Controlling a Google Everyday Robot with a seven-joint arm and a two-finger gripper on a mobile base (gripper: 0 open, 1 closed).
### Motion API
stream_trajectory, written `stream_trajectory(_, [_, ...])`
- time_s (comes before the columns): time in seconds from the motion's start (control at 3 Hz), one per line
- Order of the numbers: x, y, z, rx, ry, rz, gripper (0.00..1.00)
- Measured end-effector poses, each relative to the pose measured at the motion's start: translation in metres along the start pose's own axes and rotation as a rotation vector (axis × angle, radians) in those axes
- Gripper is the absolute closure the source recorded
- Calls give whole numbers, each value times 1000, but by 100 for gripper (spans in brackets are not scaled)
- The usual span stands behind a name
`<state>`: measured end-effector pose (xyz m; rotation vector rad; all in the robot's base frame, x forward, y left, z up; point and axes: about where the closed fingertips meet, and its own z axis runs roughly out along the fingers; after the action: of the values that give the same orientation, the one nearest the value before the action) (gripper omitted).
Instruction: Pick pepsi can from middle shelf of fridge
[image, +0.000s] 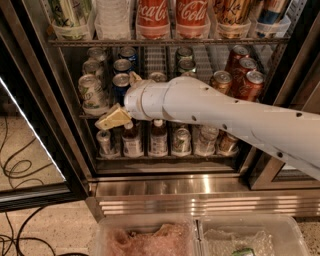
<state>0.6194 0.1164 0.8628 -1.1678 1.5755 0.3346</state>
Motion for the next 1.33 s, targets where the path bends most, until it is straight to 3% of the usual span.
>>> stream_trajectory(0.67, [2, 2, 2, 8, 1, 7, 0])
stream_trajectory(1.33, [28, 18, 15, -7, -10, 20, 0])
